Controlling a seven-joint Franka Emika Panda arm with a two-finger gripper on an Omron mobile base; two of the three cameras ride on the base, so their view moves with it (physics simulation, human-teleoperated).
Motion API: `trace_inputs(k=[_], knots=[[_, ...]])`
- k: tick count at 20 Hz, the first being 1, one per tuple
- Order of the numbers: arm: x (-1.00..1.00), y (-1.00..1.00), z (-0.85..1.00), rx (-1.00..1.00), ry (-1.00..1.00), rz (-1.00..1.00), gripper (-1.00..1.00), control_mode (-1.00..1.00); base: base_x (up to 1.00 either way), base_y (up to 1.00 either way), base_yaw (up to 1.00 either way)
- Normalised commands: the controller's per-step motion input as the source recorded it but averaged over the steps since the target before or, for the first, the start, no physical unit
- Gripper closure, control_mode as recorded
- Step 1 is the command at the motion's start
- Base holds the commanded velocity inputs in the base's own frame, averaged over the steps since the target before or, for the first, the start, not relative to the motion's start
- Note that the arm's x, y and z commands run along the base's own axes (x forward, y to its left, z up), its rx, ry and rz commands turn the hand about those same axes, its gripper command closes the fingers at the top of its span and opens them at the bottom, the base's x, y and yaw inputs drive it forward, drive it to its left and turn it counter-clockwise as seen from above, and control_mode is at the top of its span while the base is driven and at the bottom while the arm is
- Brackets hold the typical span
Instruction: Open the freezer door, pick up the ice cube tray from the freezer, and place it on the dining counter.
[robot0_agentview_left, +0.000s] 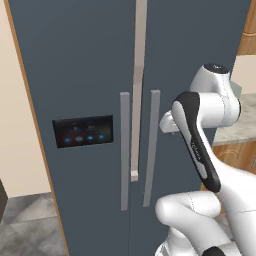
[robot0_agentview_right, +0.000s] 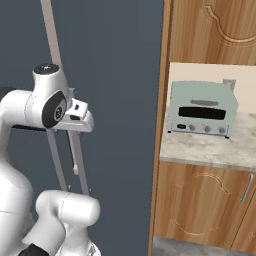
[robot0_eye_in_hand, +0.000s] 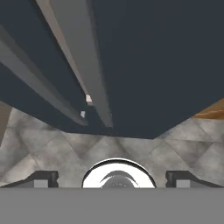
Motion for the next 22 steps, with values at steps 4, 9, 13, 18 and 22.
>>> trace_inputs(k=[4, 9, 13, 18, 22], knots=[[-0.35, 0.00, -0.01, 0.00, -0.02, 0.00, -1.00, -1.00, 0.00, 0.00, 0.00], [0.00, 0.00, 0.00, 0.00, 0.00, 0.00, -1.00, 1.00, -0.05, -0.43, 0.00], [0.00, 0.00, 0.00, 0.00, 0.00, 0.00, -1.00, 1.00, 0.03, -0.49, 0.00], [0.00, 0.00, 0.00, 0.00, 0.00, 0.00, -1.00, 1.00, 0.24, -0.10, 0.00], [0.00, 0.00, 0.00, 0.00, 0.00, 0.00, -1.00, 1.00, 0.46, -0.06, 0.00]])
